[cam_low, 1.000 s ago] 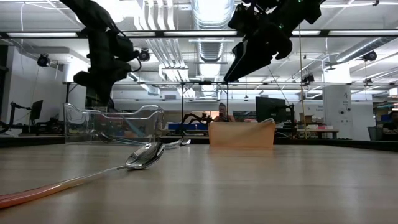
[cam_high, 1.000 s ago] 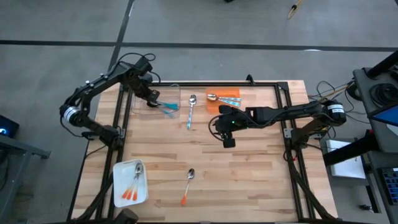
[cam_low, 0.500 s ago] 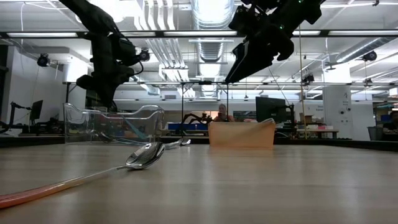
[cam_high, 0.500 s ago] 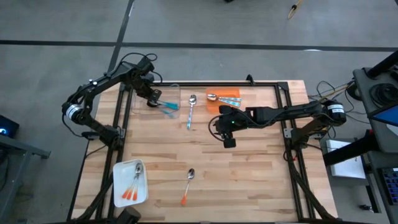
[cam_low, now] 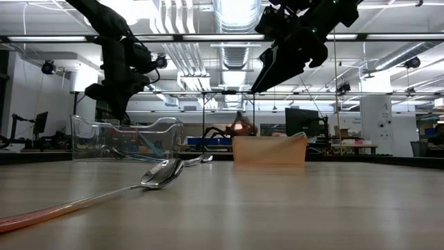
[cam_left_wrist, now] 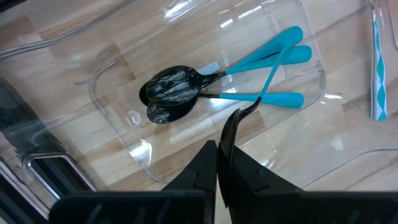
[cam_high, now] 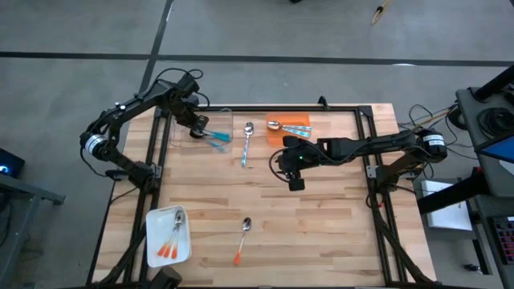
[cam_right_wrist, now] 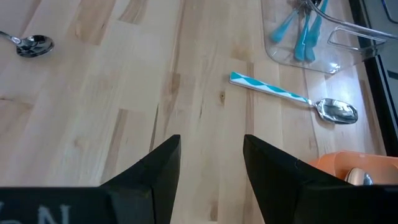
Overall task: Sort silverware by color (type)
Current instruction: Put the blue spoon into the transparent bin, then put the light blue spoon into the orange bin
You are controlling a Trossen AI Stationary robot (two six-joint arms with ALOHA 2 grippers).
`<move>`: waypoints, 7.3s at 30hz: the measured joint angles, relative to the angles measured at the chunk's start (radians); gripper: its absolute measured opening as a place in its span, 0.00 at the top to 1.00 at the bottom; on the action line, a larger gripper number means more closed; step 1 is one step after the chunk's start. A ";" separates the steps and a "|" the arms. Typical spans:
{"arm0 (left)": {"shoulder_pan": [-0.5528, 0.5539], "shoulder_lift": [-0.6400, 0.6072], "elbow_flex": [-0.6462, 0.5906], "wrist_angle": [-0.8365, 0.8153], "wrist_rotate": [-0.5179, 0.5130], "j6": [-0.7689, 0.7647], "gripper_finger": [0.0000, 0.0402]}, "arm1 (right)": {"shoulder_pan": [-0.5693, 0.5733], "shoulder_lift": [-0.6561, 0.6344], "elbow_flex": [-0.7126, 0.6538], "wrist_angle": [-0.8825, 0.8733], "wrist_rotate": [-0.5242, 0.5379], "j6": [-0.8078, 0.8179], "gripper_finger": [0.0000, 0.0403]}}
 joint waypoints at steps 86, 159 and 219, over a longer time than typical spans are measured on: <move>-0.906 -0.121 -0.028 0.440 -0.217 0.266 0.89 | -0.001 0.100 0.105 0.008 0.098 0.793 0.59; -0.920 -0.821 -0.488 0.901 -0.237 0.511 0.89 | -0.050 0.936 0.893 -0.400 0.434 1.177 0.63; -0.920 -0.794 -0.490 0.928 -0.236 0.504 0.89 | -0.004 0.908 1.120 -1.148 0.175 0.878 0.97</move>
